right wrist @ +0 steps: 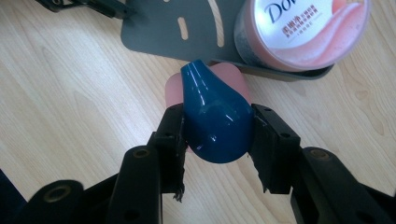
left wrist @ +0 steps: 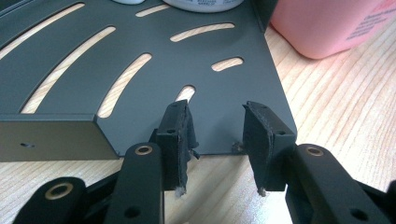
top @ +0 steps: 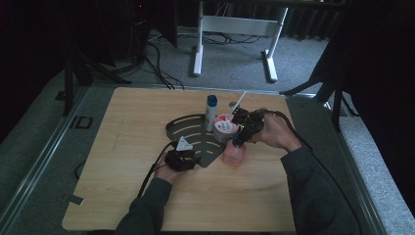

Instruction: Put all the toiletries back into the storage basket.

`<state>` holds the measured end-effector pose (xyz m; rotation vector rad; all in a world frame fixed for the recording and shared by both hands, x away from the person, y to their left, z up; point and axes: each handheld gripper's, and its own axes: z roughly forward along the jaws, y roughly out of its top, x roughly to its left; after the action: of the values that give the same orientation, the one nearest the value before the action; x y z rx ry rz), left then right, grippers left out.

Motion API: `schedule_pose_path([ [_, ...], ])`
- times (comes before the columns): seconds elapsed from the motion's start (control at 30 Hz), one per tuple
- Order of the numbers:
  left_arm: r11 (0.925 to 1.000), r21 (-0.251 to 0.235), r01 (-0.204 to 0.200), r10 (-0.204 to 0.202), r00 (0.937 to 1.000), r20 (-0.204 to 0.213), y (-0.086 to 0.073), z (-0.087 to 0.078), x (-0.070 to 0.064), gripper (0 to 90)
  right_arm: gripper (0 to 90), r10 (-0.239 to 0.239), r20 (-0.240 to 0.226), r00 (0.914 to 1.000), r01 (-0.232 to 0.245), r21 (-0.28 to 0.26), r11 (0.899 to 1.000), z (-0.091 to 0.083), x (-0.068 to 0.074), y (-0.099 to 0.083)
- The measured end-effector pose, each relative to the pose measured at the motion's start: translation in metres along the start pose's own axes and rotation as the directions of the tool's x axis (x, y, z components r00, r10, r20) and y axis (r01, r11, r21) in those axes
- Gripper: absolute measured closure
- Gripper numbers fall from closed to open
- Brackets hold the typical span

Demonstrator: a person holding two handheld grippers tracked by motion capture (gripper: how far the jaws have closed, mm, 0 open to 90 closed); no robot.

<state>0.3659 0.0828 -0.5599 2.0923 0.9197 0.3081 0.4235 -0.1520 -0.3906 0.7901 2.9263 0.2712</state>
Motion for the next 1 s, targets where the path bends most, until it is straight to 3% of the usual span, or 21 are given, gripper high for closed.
schedule_pose_path([
  [0.73, 1.0000, 0.000, 0.002, -0.002, 1.0000, 0.001, 0.000, 0.000, 0.000, 60.6, 58.5, -0.025, -0.039, 0.9989, 0.024, -0.026, 0.999, -0.003, 0.014, 0.009],
  [1.0, 1.0000, 0.000, 0.001, -0.001, 1.0000, 0.001, 0.000, 0.000, 0.000, 60.6, 58.5, -0.056, -0.051, 0.9971, 0.053, -0.062, 0.997, -0.006, 0.025, 0.027],
])
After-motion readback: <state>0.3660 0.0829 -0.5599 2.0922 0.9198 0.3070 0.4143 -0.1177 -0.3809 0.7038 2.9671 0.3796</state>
